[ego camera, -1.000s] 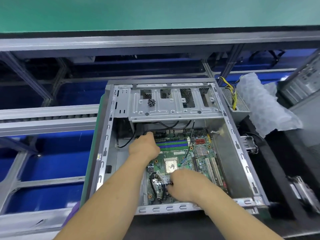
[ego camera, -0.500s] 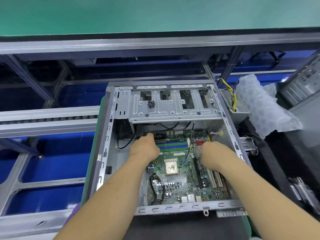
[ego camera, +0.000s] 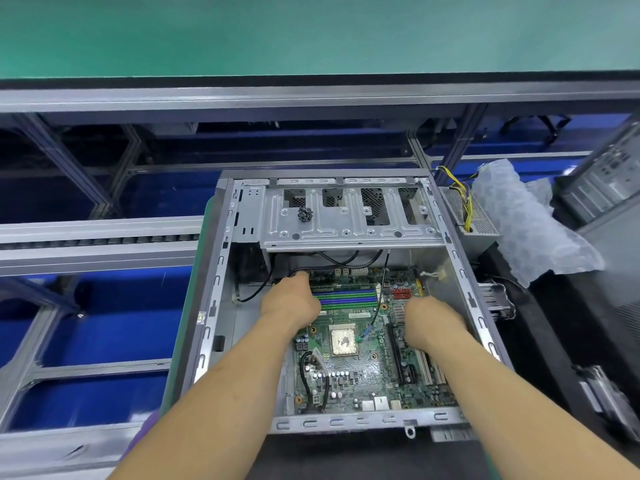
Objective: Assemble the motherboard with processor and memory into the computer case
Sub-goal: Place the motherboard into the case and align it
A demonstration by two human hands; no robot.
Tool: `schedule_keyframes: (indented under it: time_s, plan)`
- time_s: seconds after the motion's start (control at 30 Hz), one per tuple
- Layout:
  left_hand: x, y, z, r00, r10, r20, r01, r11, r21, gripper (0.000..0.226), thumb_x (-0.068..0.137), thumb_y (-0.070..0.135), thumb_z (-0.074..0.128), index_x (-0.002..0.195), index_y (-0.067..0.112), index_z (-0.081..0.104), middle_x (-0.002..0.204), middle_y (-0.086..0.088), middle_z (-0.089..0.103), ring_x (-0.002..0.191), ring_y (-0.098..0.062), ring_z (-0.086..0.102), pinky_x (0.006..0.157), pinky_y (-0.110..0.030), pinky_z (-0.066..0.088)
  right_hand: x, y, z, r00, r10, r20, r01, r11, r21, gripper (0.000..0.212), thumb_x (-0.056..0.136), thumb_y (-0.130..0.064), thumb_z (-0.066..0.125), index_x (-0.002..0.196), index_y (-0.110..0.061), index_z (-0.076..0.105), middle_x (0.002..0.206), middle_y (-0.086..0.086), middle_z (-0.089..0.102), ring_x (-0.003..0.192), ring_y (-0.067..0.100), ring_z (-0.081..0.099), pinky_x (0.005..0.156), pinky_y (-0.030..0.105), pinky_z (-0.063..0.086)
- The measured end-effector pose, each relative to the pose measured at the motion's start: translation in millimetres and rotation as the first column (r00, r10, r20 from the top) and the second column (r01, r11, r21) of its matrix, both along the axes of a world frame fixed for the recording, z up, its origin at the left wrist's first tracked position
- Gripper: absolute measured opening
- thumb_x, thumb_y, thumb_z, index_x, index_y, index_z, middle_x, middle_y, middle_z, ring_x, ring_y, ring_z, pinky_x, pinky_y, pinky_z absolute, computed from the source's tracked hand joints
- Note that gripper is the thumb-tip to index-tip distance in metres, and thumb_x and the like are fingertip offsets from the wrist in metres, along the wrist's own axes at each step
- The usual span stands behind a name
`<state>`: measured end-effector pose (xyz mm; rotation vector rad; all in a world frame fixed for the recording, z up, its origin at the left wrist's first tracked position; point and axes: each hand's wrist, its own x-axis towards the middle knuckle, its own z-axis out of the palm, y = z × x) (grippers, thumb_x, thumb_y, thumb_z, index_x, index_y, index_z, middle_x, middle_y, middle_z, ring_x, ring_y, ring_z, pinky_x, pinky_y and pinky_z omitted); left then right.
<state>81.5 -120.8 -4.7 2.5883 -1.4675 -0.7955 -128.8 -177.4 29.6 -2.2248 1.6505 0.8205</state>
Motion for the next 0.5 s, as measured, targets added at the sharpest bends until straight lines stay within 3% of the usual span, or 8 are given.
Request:
schedule_keyframes:
  time_s: [0.17, 0.5]
  plan:
    - [-1.1, 0.3, 1.7, 0.999, -0.01, -0.052, 0.01, 1.0, 0.004, 0.041, 0.088, 0.018, 0.048, 0.129, 0.018, 0.049, 0.097, 0.001, 0.054, 0.09, -0.025, 0.057, 0.074, -0.034, 0.052, -1.1, 0.5, -1.8, 0.999, -0.028, -0.039, 0.03, 0.998, 0.046, 0.031, 0.092, -0.001, 0.051, 0.122, -0.004, 0.061, 0.116, 0.011, 0.066, 0.1, 0.03, 0.067, 0.079, 0.037, 0.056]
    - [1.1, -0.5, 1.5, 0.992, 0.028, -0.121, -0.024, 0.999, 0.033, 0.039, 0.087, 0.017, 0.049, 0.127, 0.016, 0.049, 0.113, -0.005, 0.062, 0.101, -0.027, 0.059, 0.088, -0.042, 0.054, 2.5, -1.6, -5.9, 0.998, -0.038, -0.042, 0.039, 0.999, 0.03, 0.037, 0.089, 0.002, 0.051, 0.124, -0.005, 0.058, 0.094, 0.007, 0.058, 0.084, 0.028, 0.06, 0.067, 0.034, 0.05]
